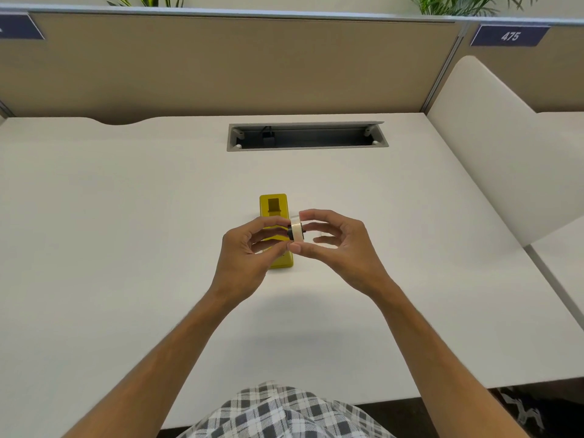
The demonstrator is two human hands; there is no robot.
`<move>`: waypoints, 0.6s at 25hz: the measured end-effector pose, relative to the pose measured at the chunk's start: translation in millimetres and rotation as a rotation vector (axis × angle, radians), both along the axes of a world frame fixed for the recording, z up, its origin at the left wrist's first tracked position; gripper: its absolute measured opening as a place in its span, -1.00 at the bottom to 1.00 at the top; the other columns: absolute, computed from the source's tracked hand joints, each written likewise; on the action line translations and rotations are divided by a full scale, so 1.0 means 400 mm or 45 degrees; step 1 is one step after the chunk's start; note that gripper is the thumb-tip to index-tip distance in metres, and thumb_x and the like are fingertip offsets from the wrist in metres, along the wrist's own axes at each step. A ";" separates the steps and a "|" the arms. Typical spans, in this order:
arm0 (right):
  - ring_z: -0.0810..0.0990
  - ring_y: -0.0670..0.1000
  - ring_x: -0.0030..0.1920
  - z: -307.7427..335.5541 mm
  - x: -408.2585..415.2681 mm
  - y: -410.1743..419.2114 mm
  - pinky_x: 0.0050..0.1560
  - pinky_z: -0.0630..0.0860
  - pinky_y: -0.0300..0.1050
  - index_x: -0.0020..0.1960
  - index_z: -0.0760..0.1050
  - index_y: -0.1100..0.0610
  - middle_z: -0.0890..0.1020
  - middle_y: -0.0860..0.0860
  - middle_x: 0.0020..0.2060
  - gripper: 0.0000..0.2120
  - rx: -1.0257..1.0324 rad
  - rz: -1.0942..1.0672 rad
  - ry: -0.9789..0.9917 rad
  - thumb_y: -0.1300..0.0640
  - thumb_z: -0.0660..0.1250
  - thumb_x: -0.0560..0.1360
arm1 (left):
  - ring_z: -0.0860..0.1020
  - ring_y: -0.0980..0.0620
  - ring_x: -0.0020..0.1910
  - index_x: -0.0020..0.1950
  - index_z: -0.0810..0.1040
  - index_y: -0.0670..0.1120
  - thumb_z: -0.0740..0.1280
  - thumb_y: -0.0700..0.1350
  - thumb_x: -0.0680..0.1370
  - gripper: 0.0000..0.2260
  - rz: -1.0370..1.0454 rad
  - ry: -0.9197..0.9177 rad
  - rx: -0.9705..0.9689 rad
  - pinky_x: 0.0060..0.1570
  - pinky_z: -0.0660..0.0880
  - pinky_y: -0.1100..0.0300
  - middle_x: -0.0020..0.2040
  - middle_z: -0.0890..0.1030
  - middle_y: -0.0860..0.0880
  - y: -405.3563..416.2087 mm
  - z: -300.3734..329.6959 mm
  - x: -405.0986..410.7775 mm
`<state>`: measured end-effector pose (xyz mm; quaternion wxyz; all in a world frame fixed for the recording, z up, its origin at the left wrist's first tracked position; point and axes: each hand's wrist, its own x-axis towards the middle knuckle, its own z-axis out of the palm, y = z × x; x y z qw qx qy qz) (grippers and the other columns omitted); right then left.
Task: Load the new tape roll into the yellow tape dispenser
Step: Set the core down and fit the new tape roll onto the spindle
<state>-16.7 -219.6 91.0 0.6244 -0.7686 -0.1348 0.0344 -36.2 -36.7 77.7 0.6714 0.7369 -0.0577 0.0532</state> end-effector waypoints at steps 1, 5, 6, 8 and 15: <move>0.62 -0.13 0.08 0.002 -0.007 0.008 0.01 0.56 -0.20 0.15 0.57 -0.07 0.66 -0.18 0.03 -0.52 -0.045 -0.096 -0.049 -0.14 0.57 0.28 | 0.68 -0.01 -0.01 0.11 0.63 -0.08 0.50 -0.19 0.42 -0.73 0.003 0.001 -0.016 0.04 0.62 0.08 0.01 0.71 -0.03 -0.002 0.002 -0.001; 0.61 -0.14 -0.12 0.002 -0.044 0.053 -0.19 0.53 -0.18 0.03 0.57 -0.06 0.64 -0.18 -0.11 -0.56 -0.267 -0.494 -0.322 -0.28 0.49 0.28 | 0.67 0.01 0.03 0.10 0.64 -0.08 0.46 -0.17 0.45 -0.78 0.021 -0.010 -0.015 0.02 0.63 0.04 0.02 0.70 -0.04 -0.006 -0.005 0.000; 0.59 -0.14 -0.19 0.002 -0.052 0.063 -0.26 0.52 -0.17 -0.02 0.58 -0.05 0.63 -0.17 -0.17 -0.61 -0.363 -0.557 -0.399 -0.28 0.49 0.29 | 0.67 0.01 0.03 0.09 0.63 -0.08 0.45 -0.23 0.47 -0.79 0.024 -0.019 -0.006 0.01 0.63 0.04 0.02 0.70 -0.04 -0.007 -0.009 0.001; 0.55 -0.14 -0.29 0.004 -0.064 0.080 -0.35 0.50 -0.13 -0.11 0.57 -0.05 0.62 -0.16 -0.24 -0.67 -0.547 -0.658 -0.502 -0.26 0.48 0.32 | 0.67 0.01 0.03 0.08 0.63 -0.07 0.43 -0.30 0.48 -0.77 0.036 -0.045 0.012 0.01 0.63 0.08 0.00 0.70 -0.01 -0.010 -0.012 0.000; 0.60 -0.11 -0.32 0.018 -0.071 0.104 -0.40 0.47 -0.19 -0.20 0.60 -0.05 0.66 -0.16 -0.31 -0.76 -0.733 -0.813 -0.461 -0.20 0.47 0.36 | 0.65 0.02 0.02 0.10 0.59 -0.07 0.45 -0.29 0.45 -0.74 0.076 -0.213 0.117 -0.01 0.62 0.17 0.00 0.67 0.07 -0.022 -0.013 -0.004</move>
